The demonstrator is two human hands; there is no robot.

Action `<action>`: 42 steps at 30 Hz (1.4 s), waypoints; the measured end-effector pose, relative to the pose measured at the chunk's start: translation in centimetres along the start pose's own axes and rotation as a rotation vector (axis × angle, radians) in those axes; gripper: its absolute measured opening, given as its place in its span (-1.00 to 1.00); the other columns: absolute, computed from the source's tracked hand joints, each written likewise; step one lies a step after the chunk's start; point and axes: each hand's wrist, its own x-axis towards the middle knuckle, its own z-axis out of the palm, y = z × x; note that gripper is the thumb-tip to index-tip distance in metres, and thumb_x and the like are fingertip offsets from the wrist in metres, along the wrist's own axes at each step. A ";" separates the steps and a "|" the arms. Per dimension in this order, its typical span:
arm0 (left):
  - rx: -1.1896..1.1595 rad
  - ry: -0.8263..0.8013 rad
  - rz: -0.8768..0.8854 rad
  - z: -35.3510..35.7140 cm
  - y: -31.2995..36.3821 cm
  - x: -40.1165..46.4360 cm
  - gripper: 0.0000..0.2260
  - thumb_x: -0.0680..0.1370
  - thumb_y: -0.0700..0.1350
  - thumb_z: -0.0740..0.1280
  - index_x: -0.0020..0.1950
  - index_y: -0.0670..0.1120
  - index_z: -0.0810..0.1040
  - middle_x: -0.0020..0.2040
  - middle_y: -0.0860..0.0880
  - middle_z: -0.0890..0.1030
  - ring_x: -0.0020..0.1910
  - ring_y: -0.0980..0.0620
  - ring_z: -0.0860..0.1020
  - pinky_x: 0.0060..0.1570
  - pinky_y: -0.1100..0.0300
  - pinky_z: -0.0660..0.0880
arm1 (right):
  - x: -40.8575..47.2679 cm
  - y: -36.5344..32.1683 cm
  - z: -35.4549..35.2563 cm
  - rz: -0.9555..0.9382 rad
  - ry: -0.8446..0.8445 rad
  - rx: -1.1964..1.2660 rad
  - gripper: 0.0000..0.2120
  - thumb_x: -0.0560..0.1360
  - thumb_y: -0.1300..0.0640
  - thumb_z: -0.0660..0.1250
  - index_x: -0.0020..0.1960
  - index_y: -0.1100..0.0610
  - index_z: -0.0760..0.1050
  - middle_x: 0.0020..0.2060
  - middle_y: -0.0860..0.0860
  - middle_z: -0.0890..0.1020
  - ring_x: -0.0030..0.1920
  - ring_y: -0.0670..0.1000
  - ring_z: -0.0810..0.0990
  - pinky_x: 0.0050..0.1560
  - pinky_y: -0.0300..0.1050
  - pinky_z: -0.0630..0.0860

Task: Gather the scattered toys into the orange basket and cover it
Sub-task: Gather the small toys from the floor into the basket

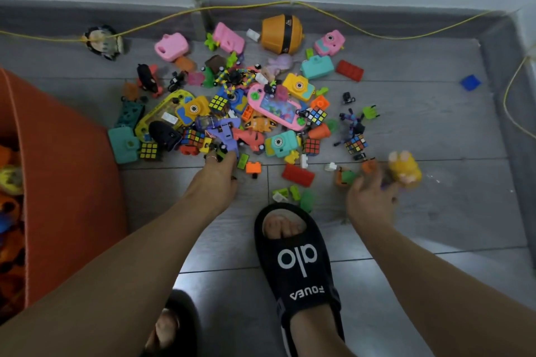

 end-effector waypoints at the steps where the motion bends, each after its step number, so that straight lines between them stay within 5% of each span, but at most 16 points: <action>1: -0.008 0.010 -0.003 -0.1 0.1 -0.2 -0.67 0.55 -0.16 0.33 0.26 -0.05 0.31 0.16 -0.26 0.37 -0.35 -0.12 0.39 -0.29 0.07 0.41 | -0.3 -0.3 0.4 -0.010 -0.013 0.004 -0.45 0.56 -0.10 -0.03 0.53 -0.01 0.17 0.47 0.20 0.18 0.42 0.24 0.22 0.36 0.24 0.24; 6: -0.024 0.107 -0.063 -1.4 0.7 -0.3 -0.42 0.41 -0.06 0.52 0.25 -0.02 0.22 0.24 -0.25 0.28 -0.30 -0.17 0.46 -0.27 0.00 0.51 | -0.6 -4.0 2.4 -0.147 0.044 -0.080 -0.40 0.53 -0.03 -0.14 0.30 0.31 0.42 0.23 0.32 0.47 0.17 0.31 0.42 0.13 0.21 0.34; 11: 0.023 0.018 -0.142 -1.7 1.5 0.3 0.02 0.28 0.24 0.55 0.54 0.20 -0.04 0.50 -0.27 -0.01 0.18 -0.30 0.50 0.06 -0.05 0.53 | -2.0 -8.9 1.9 -0.369 -0.064 0.124 -0.51 0.60 0.02 0.06 0.44 0.25 0.32 0.33 0.28 0.44 0.20 0.28 0.45 0.16 0.11 0.39; 15: 0.014 0.003 -0.139 -1.0 2.7 0.6 0.05 0.27 0.34 0.50 0.55 0.22 -0.11 0.50 -0.21 -0.06 0.31 -0.27 0.40 0.10 -0.05 0.50 | -2.5 -10.7 1.1 -0.526 0.033 0.106 -0.67 0.59 0.04 0.15 0.27 0.17 0.42 0.14 0.17 0.52 0.06 0.21 0.53 -0.17 -0.05 0.38; 18: 0.002 0.023 -0.135 -0.8 2.9 0.8 0.03 0.28 0.34 0.49 0.55 0.18 -0.06 0.51 -0.22 -0.05 0.30 -0.28 0.41 0.12 -0.07 0.51 | 0.7 -10.0 -1.1 -0.582 0.246 -0.053 -0.63 0.53 -0.03 0.18 0.26 0.11 0.45 0.07 0.15 0.52 0.06 0.21 0.51 -0.06 0.04 0.44; 20: 0.020 0.060 -0.113 -1.0 2.5 1.0 0.01 0.28 0.33 0.49 0.55 0.16 -0.03 0.47 -0.20 0.01 0.25 -0.26 0.44 0.08 -0.07 0.55 | 3.9 -8.3 -2.3 -0.426 0.247 -0.118 -0.53 0.51 -0.10 0.18 0.37 0.05 0.38 0.19 0.18 0.48 0.18 0.23 0.46 0.10 0.13 0.42; 23: 0.040 0.094 -0.100 -1.2 2.2 1.1 0.00 0.27 0.33 0.50 0.53 0.17 -0.01 0.43 -0.20 0.05 0.19 -0.25 0.47 0.00 -0.05 0.55 | 6.4 -4.5 -3.1 -0.047 0.093 -0.132 -0.39 0.47 -0.30 -0.02 0.46 -0.08 0.24 0.38 0.16 0.35 0.33 0.27 0.31 0.27 0.30 0.31; 25: 0.037 0.096 -0.111 -1.2 2.3 1.2 0.02 0.28 0.32 0.50 0.54 0.19 -0.06 0.47 -0.20 0.00 0.22 -0.27 0.46 0.00 -0.05 0.54 | 5.4 -3.2 -2.1 0.034 -0.057 -0.070 -0.45 0.55 -0.24 -0.04 0.48 -0.07 0.22 0.47 0.15 0.26 0.36 0.30 0.26 0.32 0.29 0.26; 28: 0.009 0.074 -0.122 -1.2 2.9 1.2 0.07 0.29 0.31 0.51 0.56 0.25 -0.16 0.53 -0.22 -0.13 0.25 -0.31 0.45 0.03 -0.06 0.57 | 2.5 -3.9 -0.5 -0.069 -0.083 -0.018 -0.58 0.59 -0.12 0.01 0.41 -0.06 0.26 0.49 0.17 0.21 0.33 0.30 0.27 0.23 0.18 0.27; 32: -0.009 0.001 -0.150 -1.5 4.0 1.3 0.07 0.31 0.30 0.50 0.55 0.30 -0.20 0.55 -0.23 -0.26 0.26 -0.29 0.48 0.03 -0.02 0.57 | 0.5 -7.9 0.1 -0.105 -0.137 0.188 -0.30 0.44 -0.42 0.04 0.50 -0.16 0.11 0.42 0.14 0.30 0.33 0.26 0.32 0.27 0.21 0.30; 38: -0.083 0.000 -0.124 -0.8 3.5 1.5 -0.07 0.32 0.20 0.55 0.51 0.34 0.00 0.55 -0.19 -0.19 0.34 -0.34 0.39 0.11 -0.08 0.55 | -1.6 -10.7 1.2 -0.267 -0.365 0.090 -0.07 0.31 -0.39 0.34 0.53 -0.29 -0.08 0.52 0.10 0.00 0.48 0.31 -0.01 0.42 0.22 0.13; 42: -0.102 0.042 -0.088 0.5 2.9 1.9 -0.16 0.31 0.12 0.57 0.44 0.28 0.14 0.54 -0.24 -0.13 0.31 -0.44 0.36 0.11 -0.14 0.54 | -2.0 -11.6 0.9 -0.414 -0.535 -0.068 0.06 0.29 -0.17 0.51 0.53 -0.32 -0.15 0.52 0.03 -0.19 0.49 0.32 -0.12 0.45 0.27 0.17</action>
